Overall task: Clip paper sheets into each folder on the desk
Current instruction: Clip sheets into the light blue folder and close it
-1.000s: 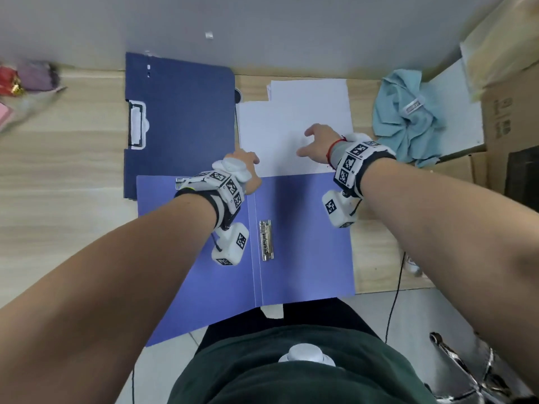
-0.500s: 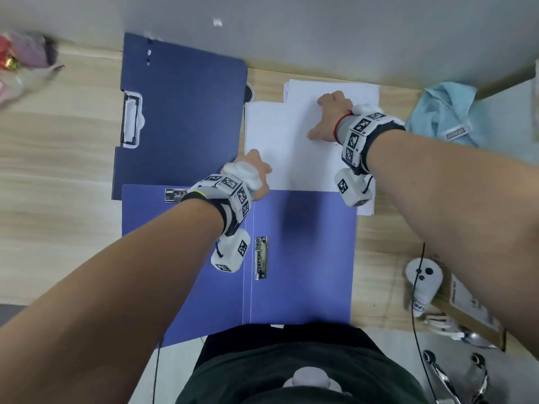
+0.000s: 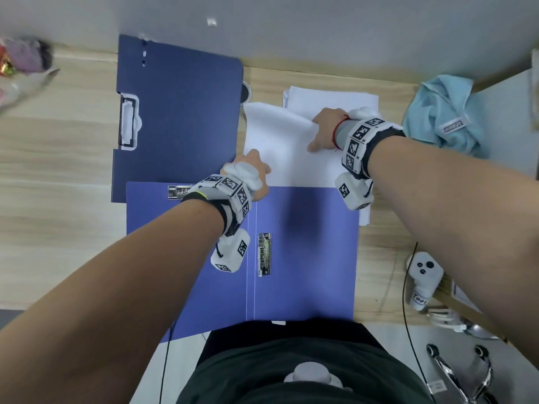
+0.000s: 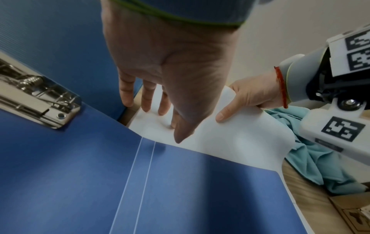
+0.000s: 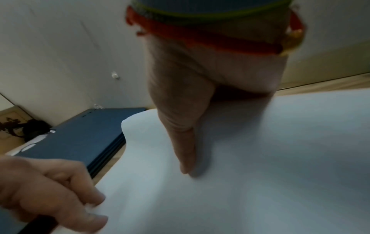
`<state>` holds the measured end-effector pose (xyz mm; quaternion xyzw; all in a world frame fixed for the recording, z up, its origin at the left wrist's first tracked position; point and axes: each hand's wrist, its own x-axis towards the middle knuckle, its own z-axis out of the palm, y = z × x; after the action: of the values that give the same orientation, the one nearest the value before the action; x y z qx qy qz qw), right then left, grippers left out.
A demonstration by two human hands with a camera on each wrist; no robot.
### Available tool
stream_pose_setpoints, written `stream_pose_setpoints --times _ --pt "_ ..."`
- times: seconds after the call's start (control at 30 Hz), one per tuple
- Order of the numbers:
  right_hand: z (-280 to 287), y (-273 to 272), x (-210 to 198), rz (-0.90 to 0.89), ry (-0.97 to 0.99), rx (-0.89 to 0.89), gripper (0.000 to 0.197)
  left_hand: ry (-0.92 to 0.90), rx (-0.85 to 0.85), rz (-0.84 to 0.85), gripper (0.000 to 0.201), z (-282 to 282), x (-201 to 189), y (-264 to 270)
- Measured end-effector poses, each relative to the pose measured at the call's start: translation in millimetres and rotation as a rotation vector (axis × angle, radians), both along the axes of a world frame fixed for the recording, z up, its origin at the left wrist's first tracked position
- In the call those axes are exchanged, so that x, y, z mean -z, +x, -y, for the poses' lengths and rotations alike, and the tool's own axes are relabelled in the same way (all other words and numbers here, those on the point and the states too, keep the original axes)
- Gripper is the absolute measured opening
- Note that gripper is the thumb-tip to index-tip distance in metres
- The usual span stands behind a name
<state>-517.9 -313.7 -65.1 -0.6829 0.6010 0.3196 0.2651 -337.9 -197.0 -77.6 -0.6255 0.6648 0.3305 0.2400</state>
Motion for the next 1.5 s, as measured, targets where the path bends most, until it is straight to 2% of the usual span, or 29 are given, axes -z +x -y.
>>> stream_pose_setpoints --times 0.13,0.23,0.33,0.4,0.47,0.53,0.6,0.7,0.77,0.9,1.1,1.23,1.33,1.43,1.5 --pt "-8.2 -1.6 -24.7 0.062 -0.043 0.013 0.060 0.036 -0.094 0.002 0.057 -2.8 -14.1 5.1" --pt "-9.4 -12.7 -54.7 0.176 -0.136 0.121 0.045 -0.044 -0.399 -0.074 0.061 -4.9 -35.8 15.1" --pt "-15.3 -31.4 -86.1 0.459 -0.248 0.360 0.034 -0.170 -0.638 -0.205 0.069 -3.5 -57.7 24.4" --pt "-29.6 -40.3 -97.4 0.709 -0.258 0.564 0.034 -0.157 -0.738 -0.337 0.087 -1.8 -72.1 26.0" --pt "-47.6 -44.8 -103.7 0.935 -0.249 0.760 0.032 -0.174 -0.831 -0.482 0.094 1.1 -85.7 24.6" --pt "-66.6 -45.8 -106.3 1.097 -0.225 0.877 0.027 -0.224 -0.882 -0.631 0.084 2.7 -100.2 21.3" --pt "-85.6 -45.5 -107.5 1.208 -0.220 0.938 0.026 -0.297 -0.869 -0.754 0.060 0.3 -116.7 16.8" --pt "-103.9 -45.4 -109.2 1.220 -0.253 0.955 0.028 -0.443 -0.802 -0.805 0.025 -2.6 -135.9 13.5" --pt "-114.1 -49.3 -110.2 1.226 -0.288 0.942 0.029 -0.522 -0.751 -0.772 0.016 -6.6 -140.8 13.7" --pt "-124.9 -57.8 -116.4 1.242 -0.343 0.921 0.031 -0.533 -0.759 -0.761 0.019 -14.1 -143.1 15.2" --pt "-137.4 -64.0 -117.5 1.153 -0.354 0.907 0.023 -0.480 -0.737 -0.797 0.031 -27.3 -148.6 7.6" --pt "-136.3 -61.4 -115.0 1.161 -0.388 0.937 0.037 -0.504 -0.741 -0.801 0.036 -27.9 -153.0 3.7" --pt "-136.2 -57.0 -119.5 1.188 -0.380 0.949 0.028 -0.516 -0.750 -0.782 0.035 -27.6 -152.8 3.8" --pt "-140.0 -59.3 -112.2 1.069 -0.308 0.911 0.012 -0.436 -0.767 -0.710 0.035 -31.0 -148.9 4.1" --pt "-142.4 -61.8 -104.6 0.993 -0.292 0.886 0.022 -0.385 -0.741 -0.640 0.034 -32.7 -144.1 6.4"
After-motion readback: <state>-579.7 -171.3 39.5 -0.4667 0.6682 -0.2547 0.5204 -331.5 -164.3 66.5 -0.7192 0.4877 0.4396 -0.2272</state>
